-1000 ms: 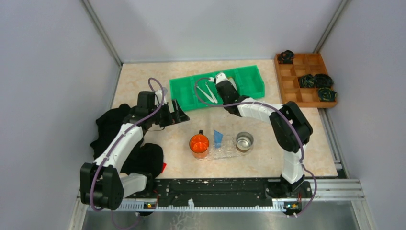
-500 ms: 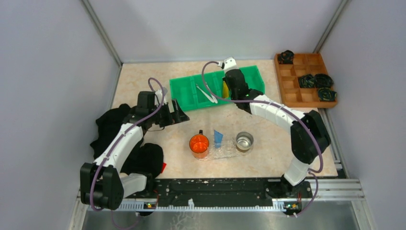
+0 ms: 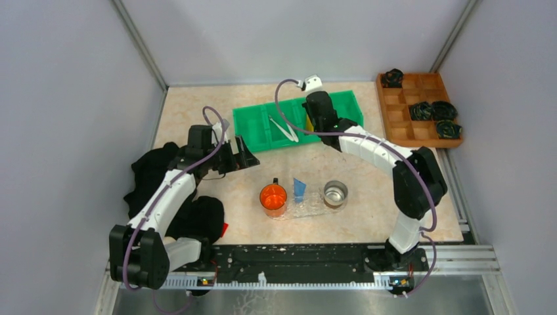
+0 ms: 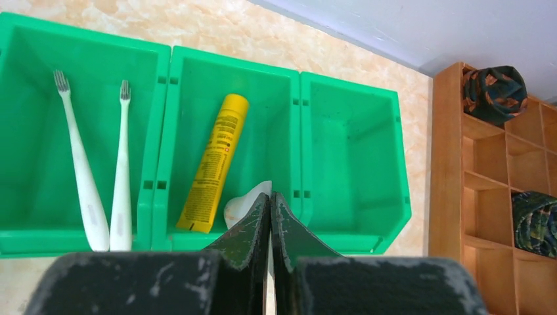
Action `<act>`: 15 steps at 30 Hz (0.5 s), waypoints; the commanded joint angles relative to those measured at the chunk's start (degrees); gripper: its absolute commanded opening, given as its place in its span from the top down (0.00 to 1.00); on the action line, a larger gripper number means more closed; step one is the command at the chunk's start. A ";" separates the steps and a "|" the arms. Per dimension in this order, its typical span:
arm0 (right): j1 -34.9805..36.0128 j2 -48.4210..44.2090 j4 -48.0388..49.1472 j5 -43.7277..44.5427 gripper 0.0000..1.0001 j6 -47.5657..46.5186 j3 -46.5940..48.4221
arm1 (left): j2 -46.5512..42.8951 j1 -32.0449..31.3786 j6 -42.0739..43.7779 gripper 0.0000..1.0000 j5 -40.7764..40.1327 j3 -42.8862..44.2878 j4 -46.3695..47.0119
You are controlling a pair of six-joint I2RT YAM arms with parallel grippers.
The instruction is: Prepare toiletry sets of a toothbrush and toothpaste on the tray
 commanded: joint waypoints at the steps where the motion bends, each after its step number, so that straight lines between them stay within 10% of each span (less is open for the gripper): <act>1: -1.63 2.86 -1.30 -2.72 1.00 3.39 2.89 | -0.77 -0.15 0.50 0.01 -0.40 0.28 -0.58; 15: -2.96 4.09 -2.24 -3.98 0.94 5.64 2.82 | -0.17 -0.07 0.74 0.01 -0.37 0.69 -0.51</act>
